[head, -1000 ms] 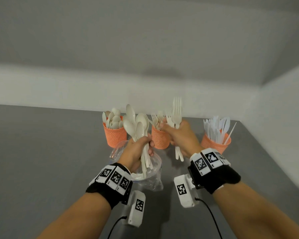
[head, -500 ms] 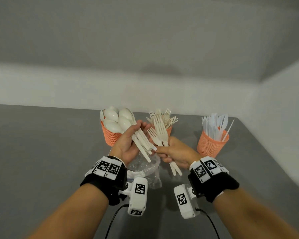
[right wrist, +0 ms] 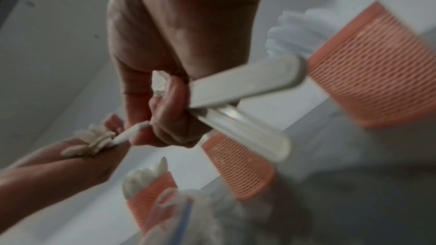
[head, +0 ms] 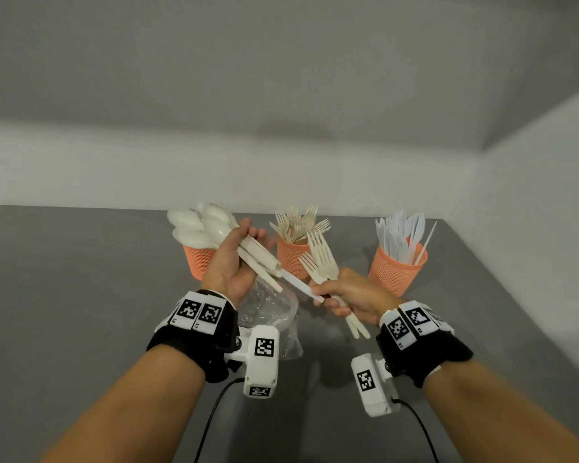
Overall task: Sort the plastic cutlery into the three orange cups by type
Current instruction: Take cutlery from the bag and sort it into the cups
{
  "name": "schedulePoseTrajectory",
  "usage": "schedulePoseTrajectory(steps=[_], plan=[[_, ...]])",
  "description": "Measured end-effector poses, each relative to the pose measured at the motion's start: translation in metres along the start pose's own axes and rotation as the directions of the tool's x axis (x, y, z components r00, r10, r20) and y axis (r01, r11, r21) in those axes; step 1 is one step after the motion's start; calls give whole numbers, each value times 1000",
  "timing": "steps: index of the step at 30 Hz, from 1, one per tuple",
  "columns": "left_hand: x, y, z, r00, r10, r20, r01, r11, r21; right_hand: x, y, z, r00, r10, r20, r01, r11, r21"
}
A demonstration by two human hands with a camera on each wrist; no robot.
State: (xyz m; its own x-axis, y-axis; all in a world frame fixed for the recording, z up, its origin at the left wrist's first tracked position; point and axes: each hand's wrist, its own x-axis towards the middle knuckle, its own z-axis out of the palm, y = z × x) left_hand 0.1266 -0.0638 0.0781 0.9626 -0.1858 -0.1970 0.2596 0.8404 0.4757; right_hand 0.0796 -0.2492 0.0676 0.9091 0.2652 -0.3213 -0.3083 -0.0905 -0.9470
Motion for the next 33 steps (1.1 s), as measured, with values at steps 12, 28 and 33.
schedulePoseTrajectory(steps=[12,28,33], plan=[[2,-27,9,988,-99,121,78,983,169,-10,-5,-1,993,-89,-73,40,862,-506],[-2,-60,3,897,-323,302,123,839,530,-23,-3,-129,332,-386,-861,69,920,-386],[-8,-59,0,873,-395,286,157,783,601,-3,3,-133,622,-145,-769,-295,866,-403]])
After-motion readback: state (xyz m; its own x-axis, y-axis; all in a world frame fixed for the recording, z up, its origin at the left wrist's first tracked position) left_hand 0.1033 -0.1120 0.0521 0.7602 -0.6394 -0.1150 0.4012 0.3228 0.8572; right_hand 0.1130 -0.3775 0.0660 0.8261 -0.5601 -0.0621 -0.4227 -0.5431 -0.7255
